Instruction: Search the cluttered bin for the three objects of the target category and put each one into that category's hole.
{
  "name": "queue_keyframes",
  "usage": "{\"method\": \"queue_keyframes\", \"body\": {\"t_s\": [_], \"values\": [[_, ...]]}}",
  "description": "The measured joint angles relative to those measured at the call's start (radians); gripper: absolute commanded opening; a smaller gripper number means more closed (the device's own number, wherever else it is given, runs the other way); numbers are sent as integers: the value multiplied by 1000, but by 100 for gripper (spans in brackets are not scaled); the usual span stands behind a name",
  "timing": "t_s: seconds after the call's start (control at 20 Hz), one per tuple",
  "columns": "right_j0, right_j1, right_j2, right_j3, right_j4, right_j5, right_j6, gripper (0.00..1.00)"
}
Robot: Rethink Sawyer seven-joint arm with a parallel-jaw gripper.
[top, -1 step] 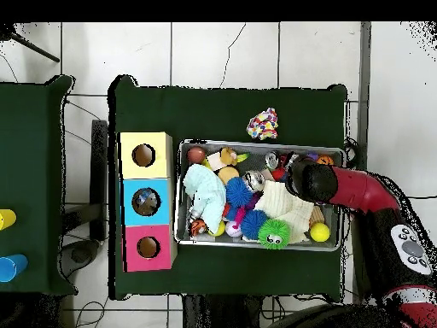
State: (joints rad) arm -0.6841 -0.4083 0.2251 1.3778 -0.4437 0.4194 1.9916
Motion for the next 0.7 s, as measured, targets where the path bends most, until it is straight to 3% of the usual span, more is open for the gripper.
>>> {"method": "queue_keyframes", "body": {"t_s": [0.7], "values": [[27,22,-38,-12,0,-37,0,100]]}}
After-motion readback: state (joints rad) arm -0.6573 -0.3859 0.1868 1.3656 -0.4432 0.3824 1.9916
